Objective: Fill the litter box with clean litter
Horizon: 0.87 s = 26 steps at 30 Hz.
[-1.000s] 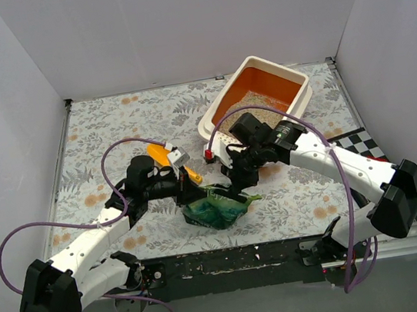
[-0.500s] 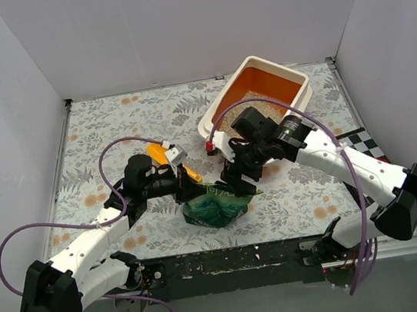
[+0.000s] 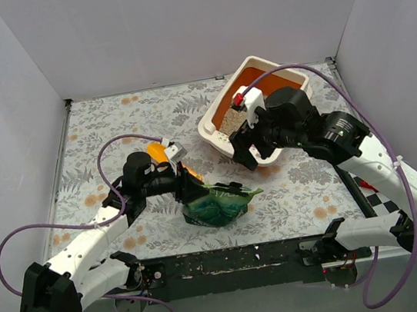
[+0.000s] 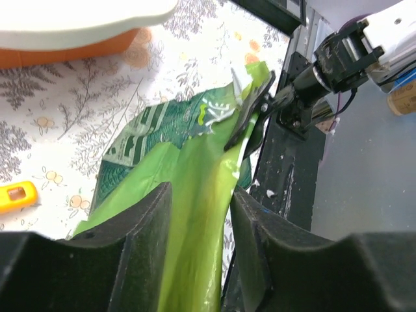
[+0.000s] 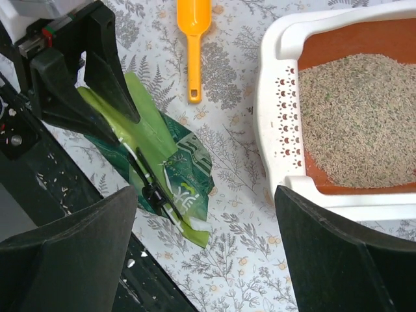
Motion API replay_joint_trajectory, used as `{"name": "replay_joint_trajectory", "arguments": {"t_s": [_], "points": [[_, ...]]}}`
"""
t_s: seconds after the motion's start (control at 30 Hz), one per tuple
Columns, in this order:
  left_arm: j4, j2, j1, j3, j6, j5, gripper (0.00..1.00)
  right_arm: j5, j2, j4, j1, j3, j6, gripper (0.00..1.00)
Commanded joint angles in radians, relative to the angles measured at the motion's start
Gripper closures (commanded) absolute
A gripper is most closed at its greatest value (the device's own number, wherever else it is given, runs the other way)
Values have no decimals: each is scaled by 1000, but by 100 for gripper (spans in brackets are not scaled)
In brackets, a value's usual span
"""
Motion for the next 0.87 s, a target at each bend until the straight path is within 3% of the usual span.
{"name": "replay_joint_trajectory", "arguments": {"t_s": [0.0,0.07,0.13,0.2,0.63,0.83], "points": [[-68,-44,1,116,17,1,57,87,-70,68,7,13,115,7],[-118,-42,1,169,29,-23,50,133,-108,105,7,-12,149,6],[-166,-36,1,231,35,-48,34,153,-102,56,5,22,177,6],[-210,-33,1,306,40,-71,2,176,-96,27,7,56,206,5],[-390,37,1,549,-66,-396,2,251,-207,117,7,-42,223,3],[-421,45,1,573,-100,-441,2,292,-196,96,5,10,217,2]]}}
